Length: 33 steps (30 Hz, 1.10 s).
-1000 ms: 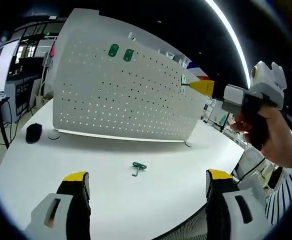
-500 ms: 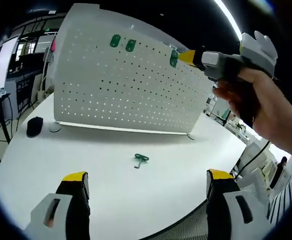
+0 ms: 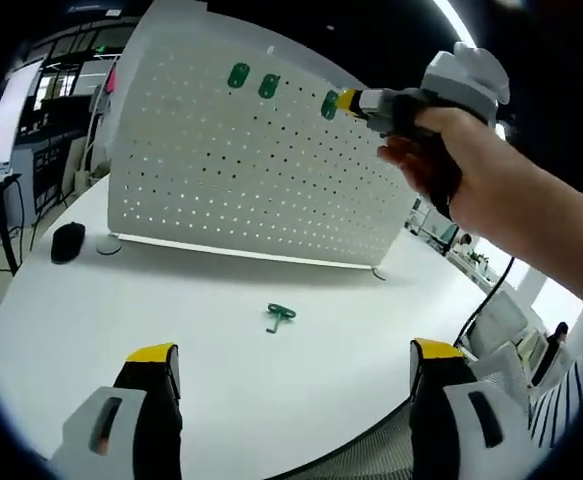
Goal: Insert the hook assembly into the mounting plate slot until the hook locks in place.
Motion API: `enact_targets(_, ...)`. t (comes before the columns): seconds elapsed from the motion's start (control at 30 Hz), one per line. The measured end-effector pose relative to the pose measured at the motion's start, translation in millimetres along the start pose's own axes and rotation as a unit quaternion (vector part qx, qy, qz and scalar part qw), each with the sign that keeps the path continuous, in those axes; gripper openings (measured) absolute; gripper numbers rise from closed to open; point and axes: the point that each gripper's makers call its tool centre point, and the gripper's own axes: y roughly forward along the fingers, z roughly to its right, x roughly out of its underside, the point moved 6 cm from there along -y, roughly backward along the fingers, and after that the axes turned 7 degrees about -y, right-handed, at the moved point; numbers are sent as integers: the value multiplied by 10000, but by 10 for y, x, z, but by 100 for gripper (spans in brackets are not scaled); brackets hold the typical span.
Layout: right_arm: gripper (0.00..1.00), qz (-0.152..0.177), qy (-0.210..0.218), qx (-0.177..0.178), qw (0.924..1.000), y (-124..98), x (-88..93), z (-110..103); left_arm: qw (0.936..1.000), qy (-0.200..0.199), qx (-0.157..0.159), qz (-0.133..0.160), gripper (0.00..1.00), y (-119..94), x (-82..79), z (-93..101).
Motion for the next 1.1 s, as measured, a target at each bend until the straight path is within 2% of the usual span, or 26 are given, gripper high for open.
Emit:
enact_targets(0.1, 0, -42, 137, 119, 9998, 95, 34, 39, 10000, -64, -15, 23, 98, 4, 3, -18)
enact_targets(0.3, 0, 20, -80, 90, 9999, 254, 9, -79, 10000, -77, -49, 6, 97, -1, 17, -23)
enact_targets(0.37, 0, 32, -97, 92, 9999, 312, -1, -98, 9999, 23, -122, -42, 96, -6, 29, -27)
enact_targets(0.5, 0, 97, -98, 124, 9998, 445, -54, -121, 9999, -18, -121, -48, 97, -2, 26, -42)
enact_targets(0.6, 0, 216, 117, 95, 9997, 547, -85, -126, 9999, -85, -133, -24, 98, -1, 18, -52)
enact_targets(0.63, 0, 195, -99, 137, 9997, 582, -86, -112, 9999, -86, -136, -16, 98, 0, 15, -52)
enact_targets(0.67, 0, 201, -213, 166, 9994, 599, -87, -100, 9999, -77, -136, -16, 98, 1, 14, -50)
enact_targets(0.8, 0, 239, -82, 286, 9993, 650, -96, -31, 9999, -7, -123, -37, 98, 10, 19, -32)
enact_targets(0.93, 0, 254, -144, 327, 9990, 687, -100, -34, 9999, 17, -123, -40, 98, 14, 14, -28)
enact_targets(1.1, 1, 267, -10, 353, 9990, 722, -112, -54, 9999, -69, -134, 4, 96, 3, -3, -46)
